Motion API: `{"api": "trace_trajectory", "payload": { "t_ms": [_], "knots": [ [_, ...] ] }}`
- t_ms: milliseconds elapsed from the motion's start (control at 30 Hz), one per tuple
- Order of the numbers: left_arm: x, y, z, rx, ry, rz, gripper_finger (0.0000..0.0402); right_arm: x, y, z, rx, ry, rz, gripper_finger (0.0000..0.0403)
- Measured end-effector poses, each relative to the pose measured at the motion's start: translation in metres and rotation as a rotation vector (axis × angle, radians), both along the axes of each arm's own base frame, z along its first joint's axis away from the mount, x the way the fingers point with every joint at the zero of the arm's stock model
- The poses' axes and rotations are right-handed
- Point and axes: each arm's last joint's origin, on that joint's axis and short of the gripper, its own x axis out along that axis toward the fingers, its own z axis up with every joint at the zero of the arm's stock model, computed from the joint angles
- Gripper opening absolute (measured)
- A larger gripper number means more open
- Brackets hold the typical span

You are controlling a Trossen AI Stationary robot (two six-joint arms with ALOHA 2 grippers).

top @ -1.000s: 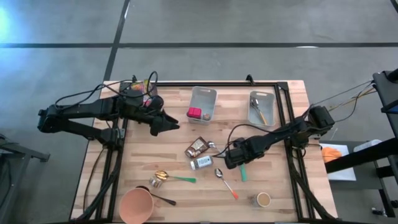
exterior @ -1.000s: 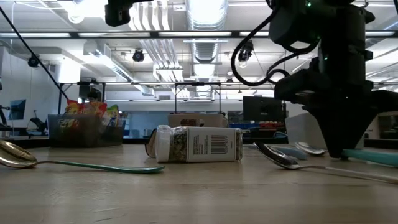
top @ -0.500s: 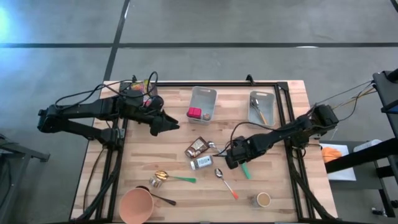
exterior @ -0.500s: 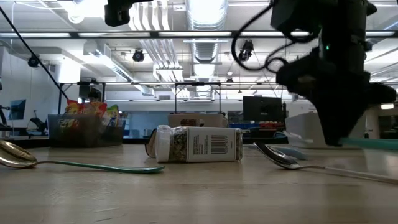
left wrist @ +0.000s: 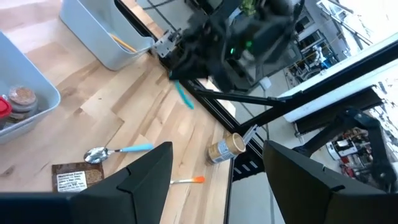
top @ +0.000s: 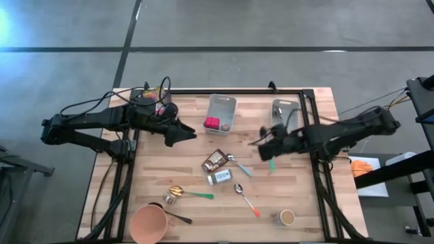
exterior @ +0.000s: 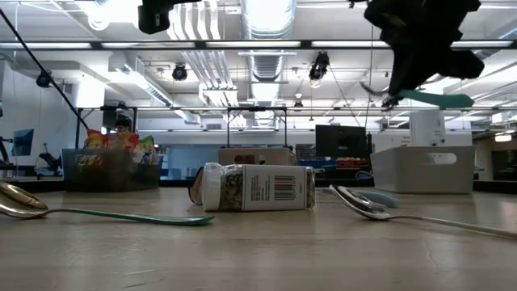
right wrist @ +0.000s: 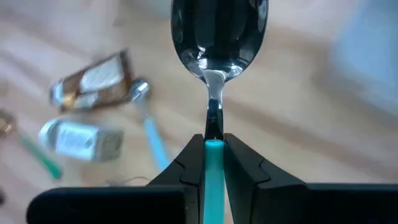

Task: Pick & Place Food Item
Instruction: Put the light green spoon into the right gray bin

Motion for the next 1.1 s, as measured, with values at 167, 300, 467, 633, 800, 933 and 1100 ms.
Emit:
{"api": "trace_trajectory", "payload": {
  "t_ms": [167,300,467,633,800,933,1100],
  "knots": [
    [0.0,0.0,0.0,0.001,0.001,0.011,0.0252,-0.03,-0.026,0.023,-0.076,0.014,-0.058,0.0029],
    [0.0,0.0,0.0,0.001,0.001,0.011,0.0252,-0.041,-0.047,0.031,-0.128,0.022,-0.075,0.0029],
    [0.0,0.0,-0.001,0.001,0.006,0.011,0.0252,-0.05,-0.077,0.034,-0.146,0.067,-0.097,0.0029],
    [0.0,0.001,-0.001,0.004,0.008,0.021,0.0252,-0.055,-0.105,0.03,-0.139,0.131,-0.092,0.0029],
    [-0.001,0.001,-0.002,0.009,0.02,0.034,0.0252,-0.06,-0.132,0.022,-0.13,0.225,-0.051,0.0029],
    [-0.001,0.001,-0.003,0.008,0.034,0.034,0.0252,-0.057,-0.151,0.013,-0.152,0.308,0.021,0.0029],
    [-0.001,0.001,-0.003,0.008,0.036,0.036,0.0252,-0.047,-0.17,-0.004,-0.131,0.373,0.087,0.0029]
  ]
}}
